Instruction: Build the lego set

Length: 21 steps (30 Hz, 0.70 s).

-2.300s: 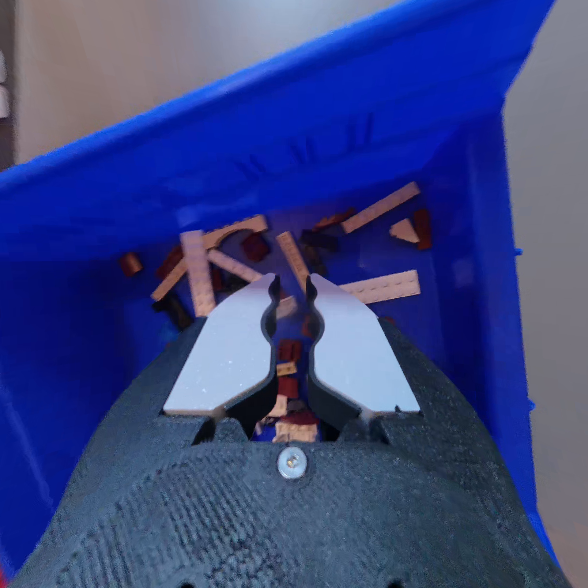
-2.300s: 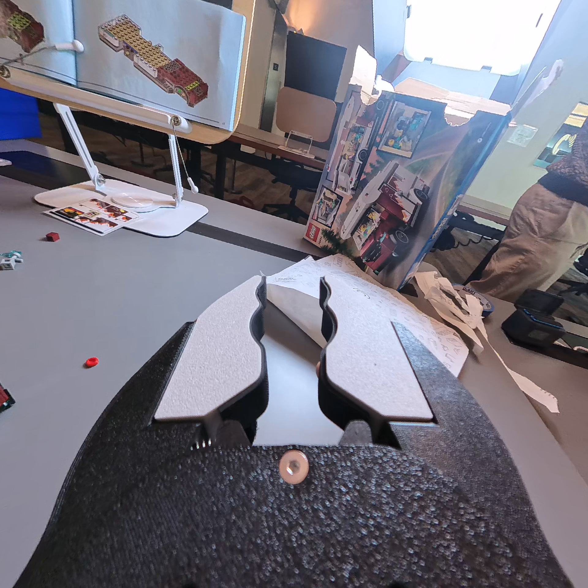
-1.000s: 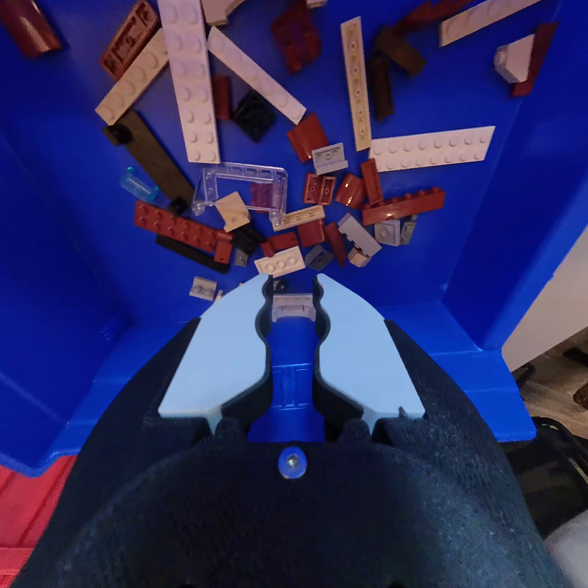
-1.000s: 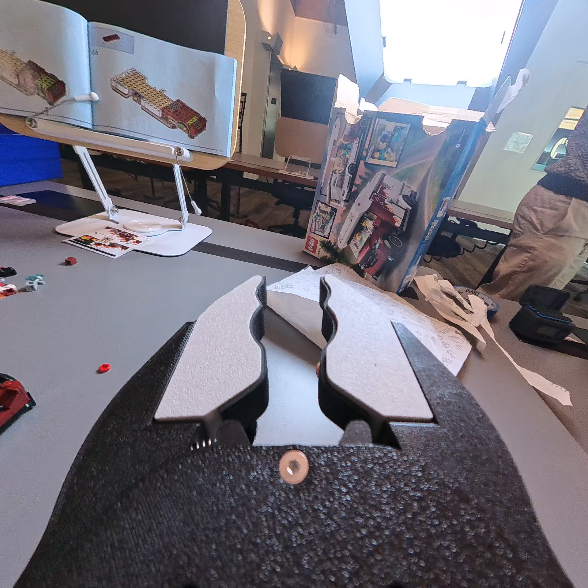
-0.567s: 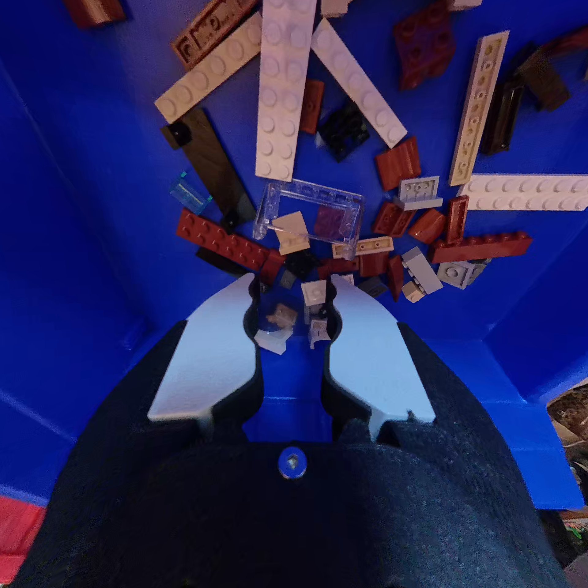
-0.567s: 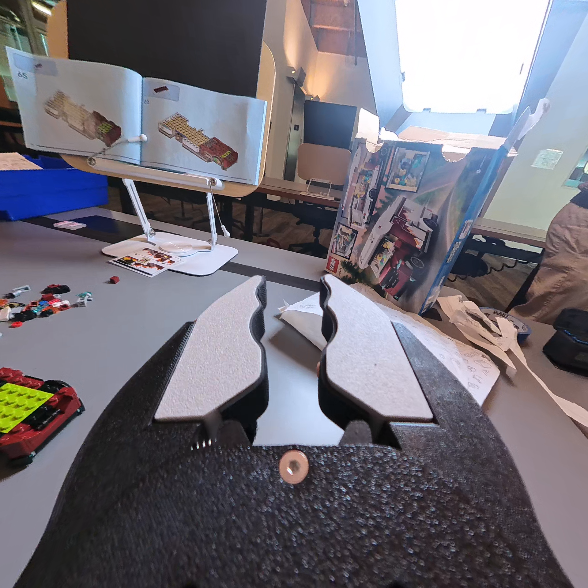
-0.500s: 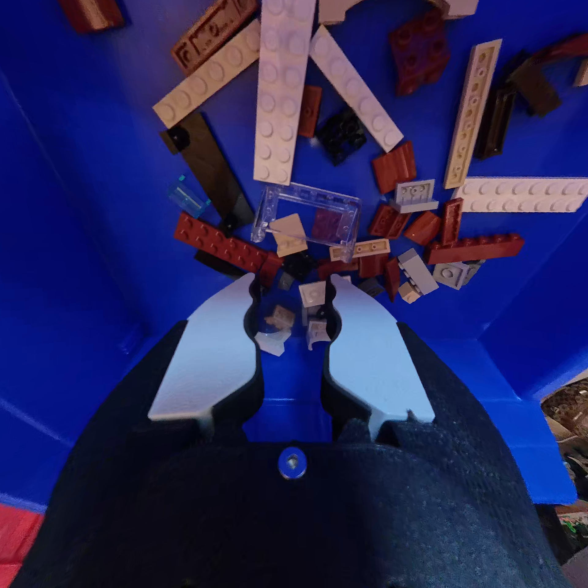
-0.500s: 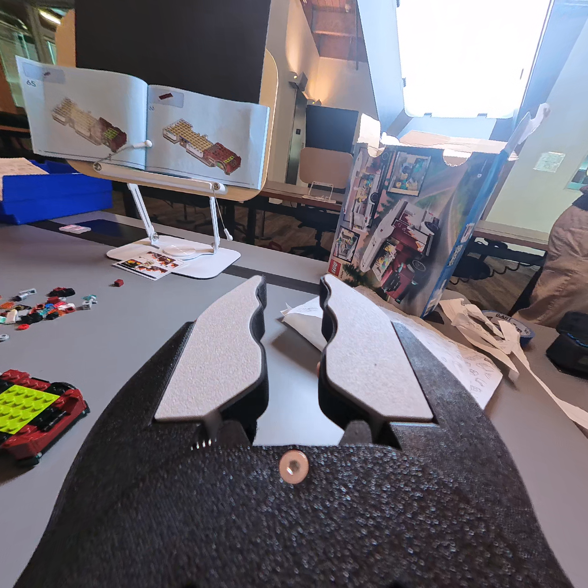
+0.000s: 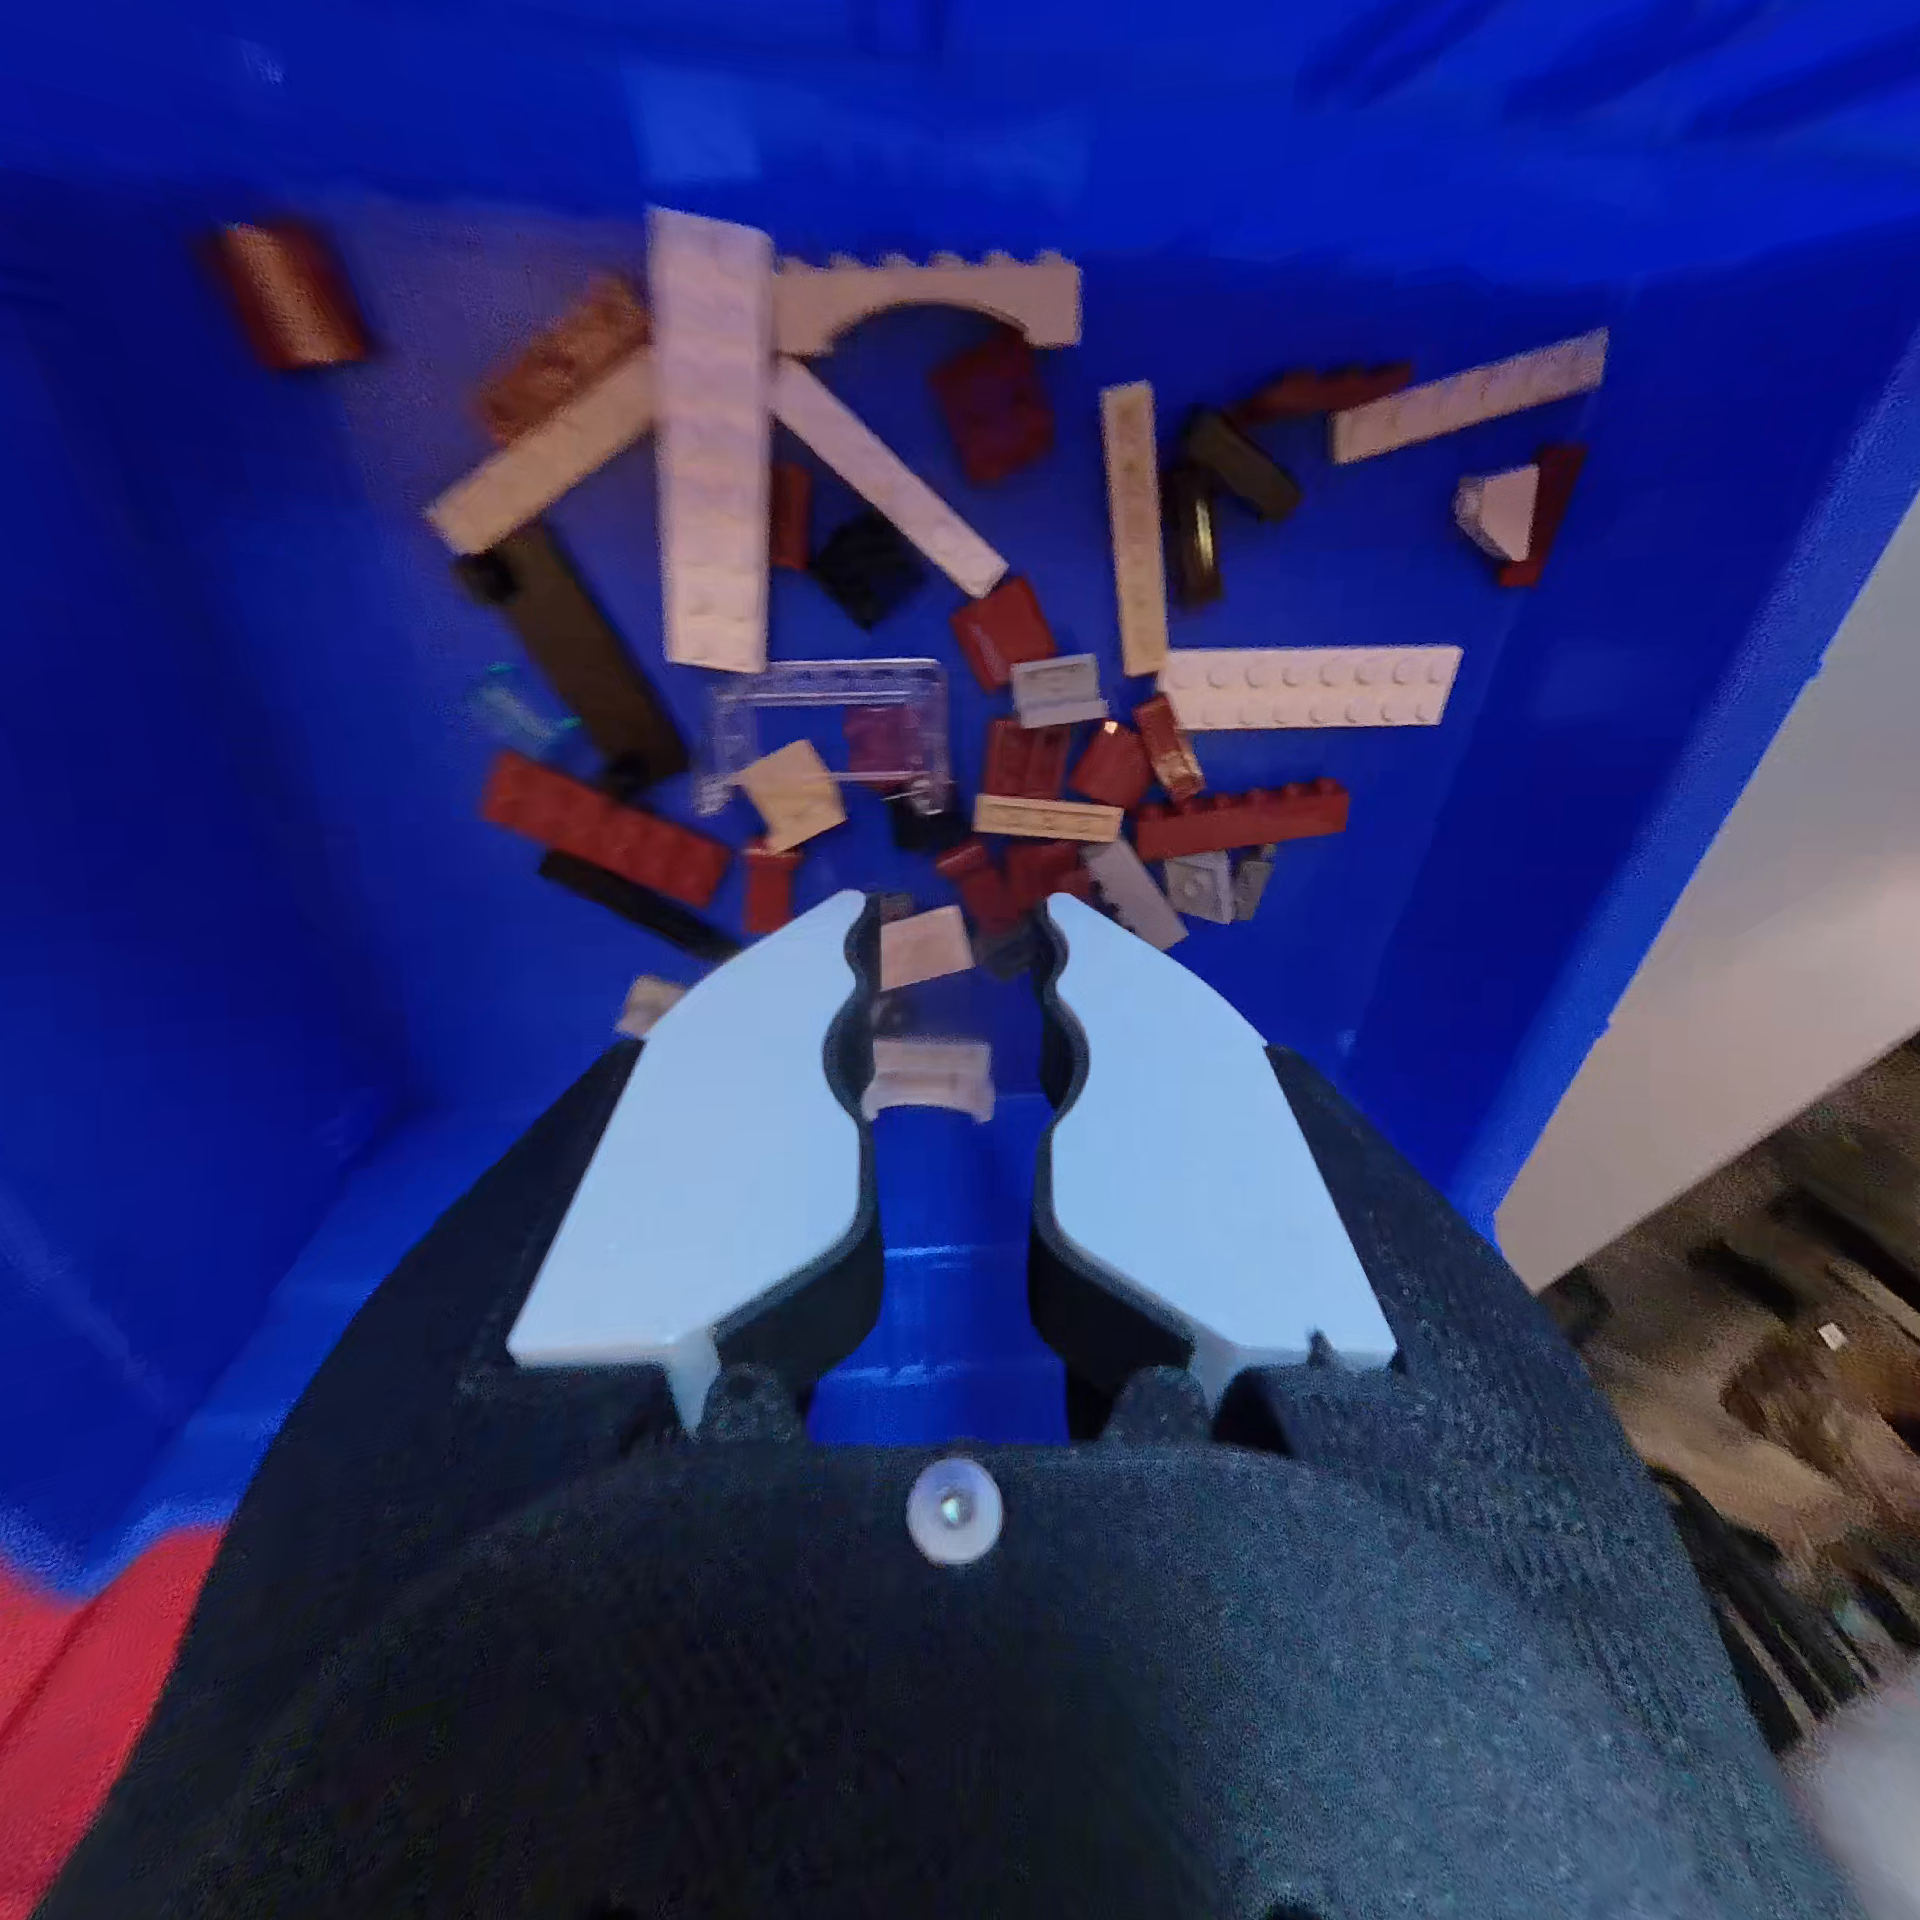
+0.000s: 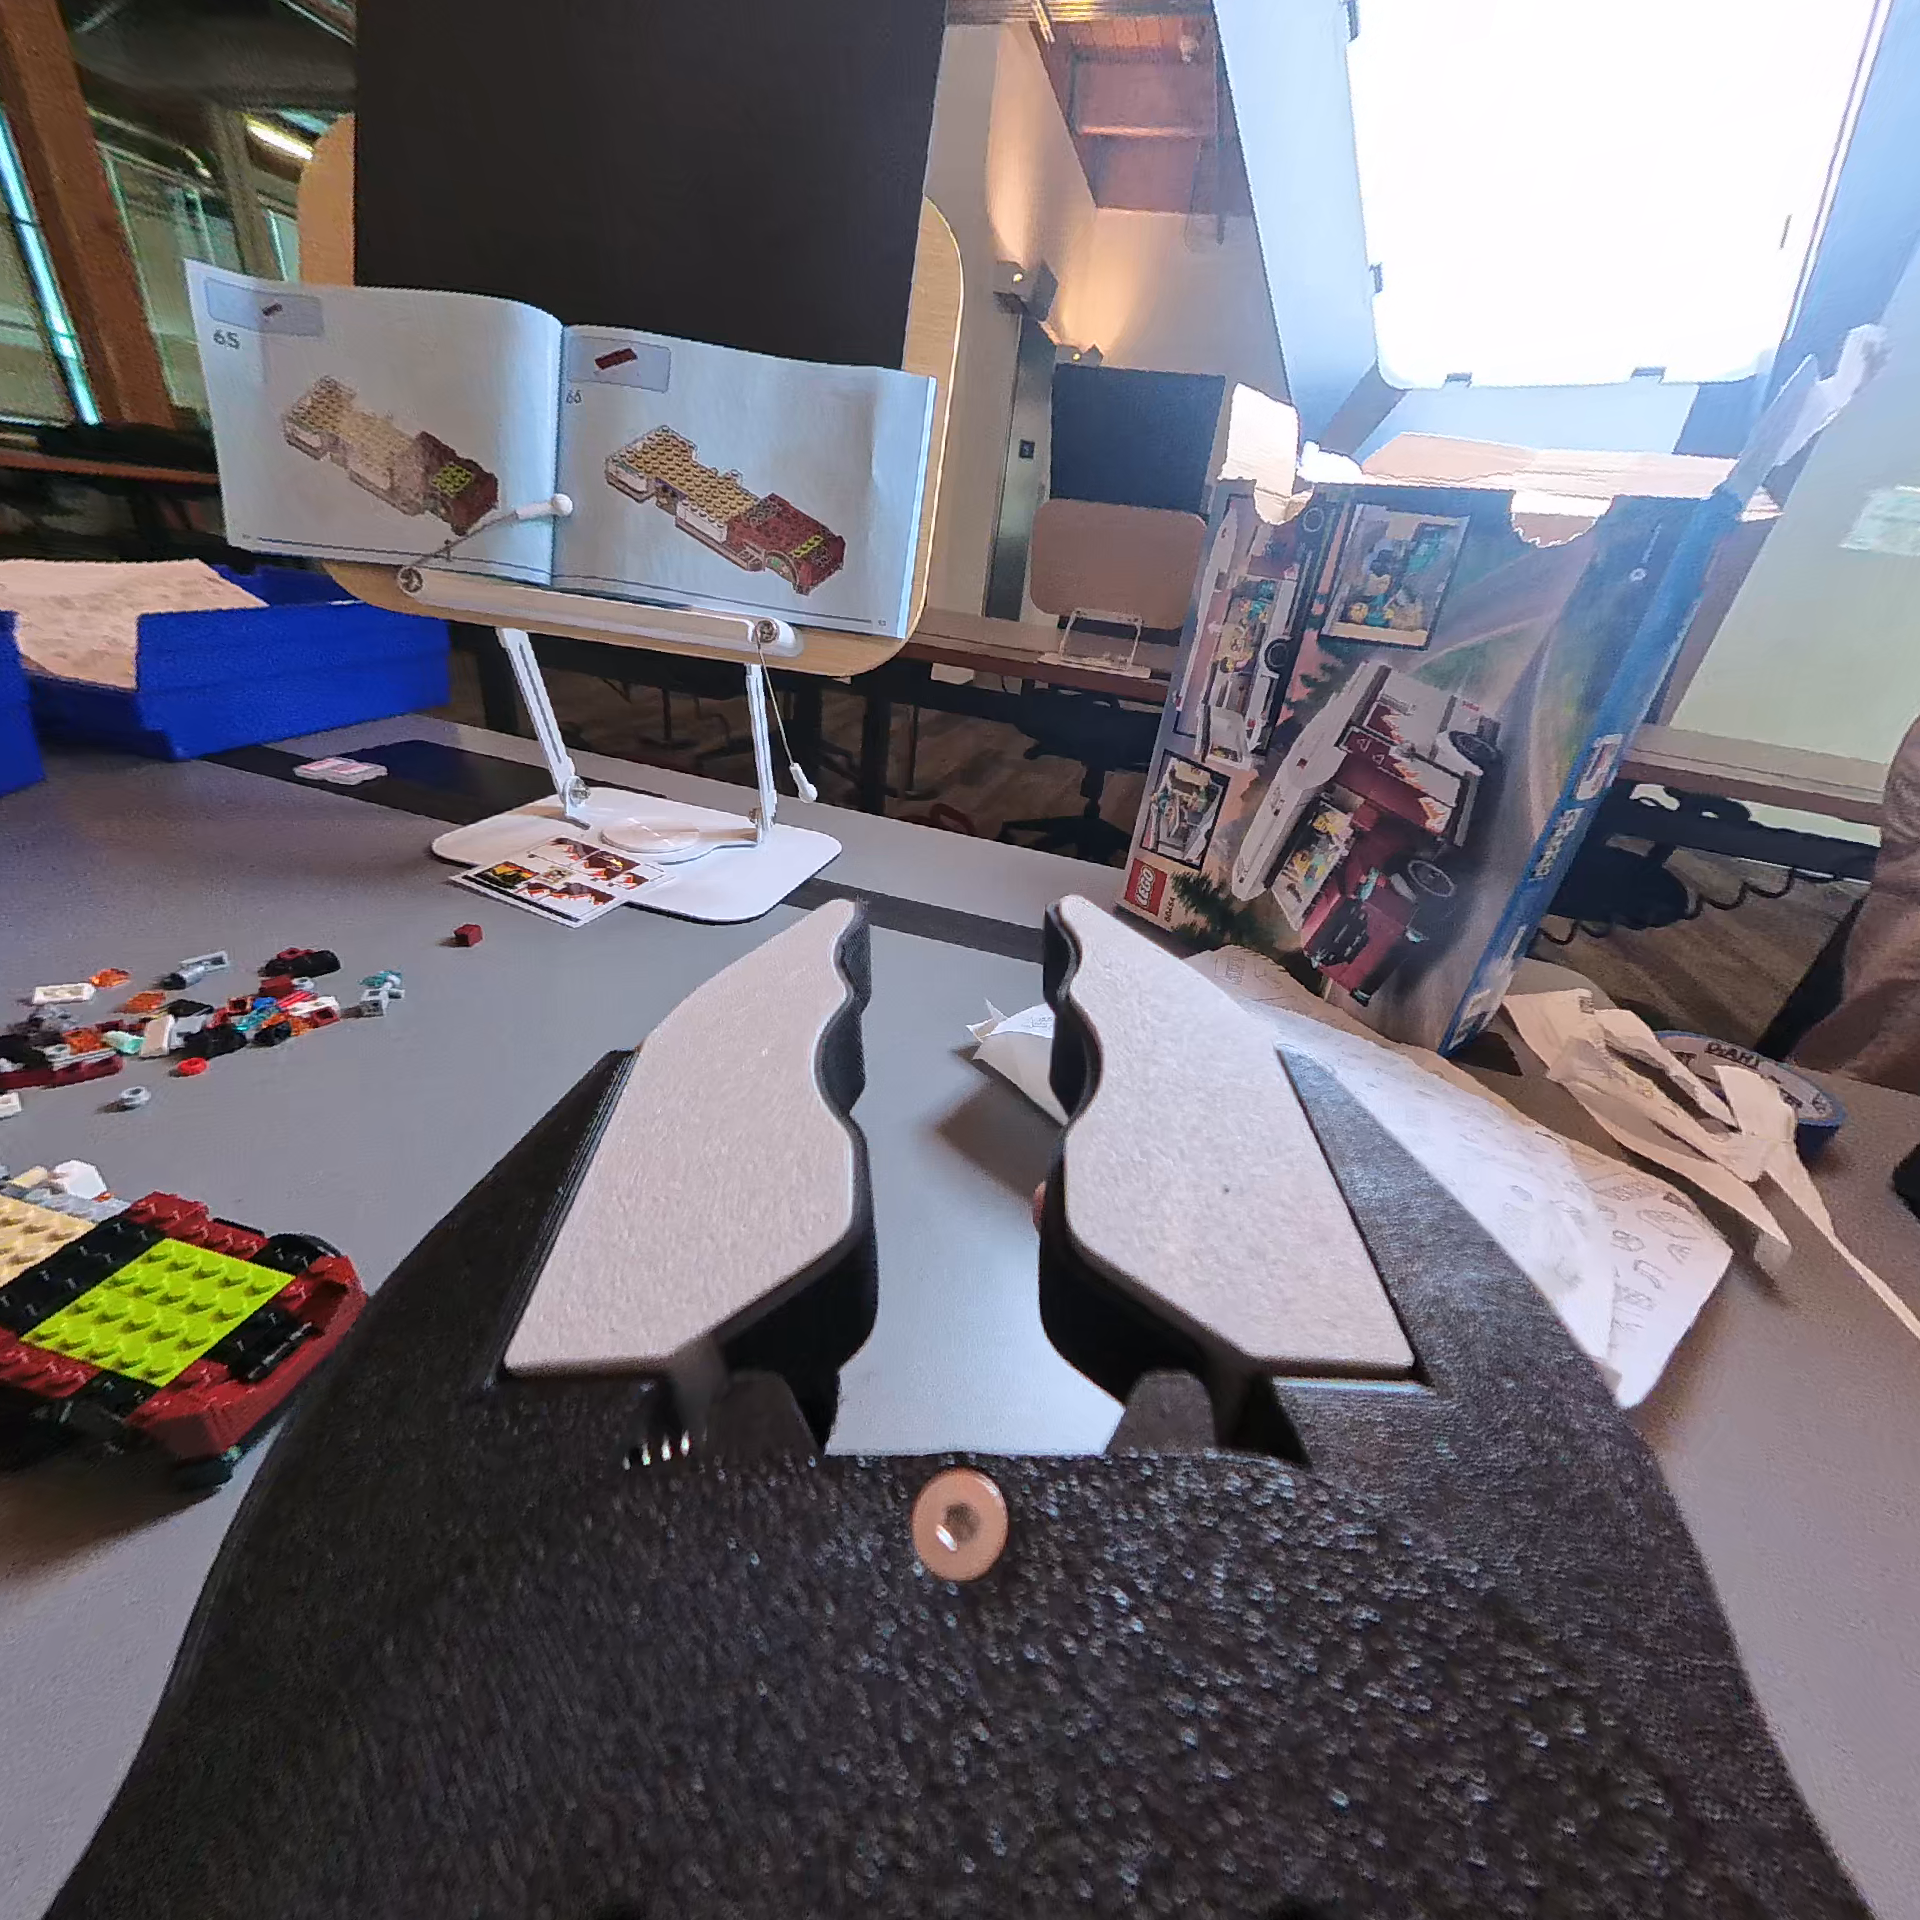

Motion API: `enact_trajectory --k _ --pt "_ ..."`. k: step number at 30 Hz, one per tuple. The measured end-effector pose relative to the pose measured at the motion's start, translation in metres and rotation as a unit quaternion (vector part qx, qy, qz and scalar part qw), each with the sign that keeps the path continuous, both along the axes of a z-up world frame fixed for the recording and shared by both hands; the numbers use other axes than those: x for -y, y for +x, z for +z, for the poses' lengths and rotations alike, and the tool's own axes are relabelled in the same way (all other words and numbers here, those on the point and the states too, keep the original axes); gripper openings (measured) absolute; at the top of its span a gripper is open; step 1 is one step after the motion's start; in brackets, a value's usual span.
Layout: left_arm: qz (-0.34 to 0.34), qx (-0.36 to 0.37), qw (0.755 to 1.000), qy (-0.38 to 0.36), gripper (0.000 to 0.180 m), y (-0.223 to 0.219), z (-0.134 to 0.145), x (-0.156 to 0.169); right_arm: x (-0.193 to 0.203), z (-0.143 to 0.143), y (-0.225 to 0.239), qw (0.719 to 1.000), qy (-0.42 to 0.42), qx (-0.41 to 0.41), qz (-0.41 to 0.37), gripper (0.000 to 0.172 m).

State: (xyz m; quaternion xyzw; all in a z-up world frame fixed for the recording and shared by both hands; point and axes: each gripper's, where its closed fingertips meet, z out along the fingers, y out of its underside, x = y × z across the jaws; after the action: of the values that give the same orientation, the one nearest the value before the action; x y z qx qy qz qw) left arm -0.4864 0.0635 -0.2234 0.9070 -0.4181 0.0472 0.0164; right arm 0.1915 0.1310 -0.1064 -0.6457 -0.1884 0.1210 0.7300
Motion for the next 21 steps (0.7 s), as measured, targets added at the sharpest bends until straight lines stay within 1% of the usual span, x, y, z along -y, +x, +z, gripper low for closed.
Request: enact_trajectory --k 2,5,11,21 --pt "0.017 -0.013 0.999 0.047 0.027 -0.013 0.013 -0.016 0.0 -0.001 -0.003 1.0 -0.002 0.001 0.006 0.032" --pt "0.032 -0.055 0.995 0.073 0.025 -0.034 0.016 -0.027 0.002 -0.003 -0.008 1.0 -0.005 0.005 0.016 0.032" --pt "0.003 -0.121 0.99 0.066 0.016 -0.052 -0.001 -0.029 -0.001 -0.006 -0.007 1.0 -0.011 0.005 0.016 0.032" --pt "-0.011 -0.099 0.995 0.003 0.013 -0.048 -0.035 -0.014 -0.008 -0.014 -0.008 1.0 -0.024 0.015 0.008 0.032"
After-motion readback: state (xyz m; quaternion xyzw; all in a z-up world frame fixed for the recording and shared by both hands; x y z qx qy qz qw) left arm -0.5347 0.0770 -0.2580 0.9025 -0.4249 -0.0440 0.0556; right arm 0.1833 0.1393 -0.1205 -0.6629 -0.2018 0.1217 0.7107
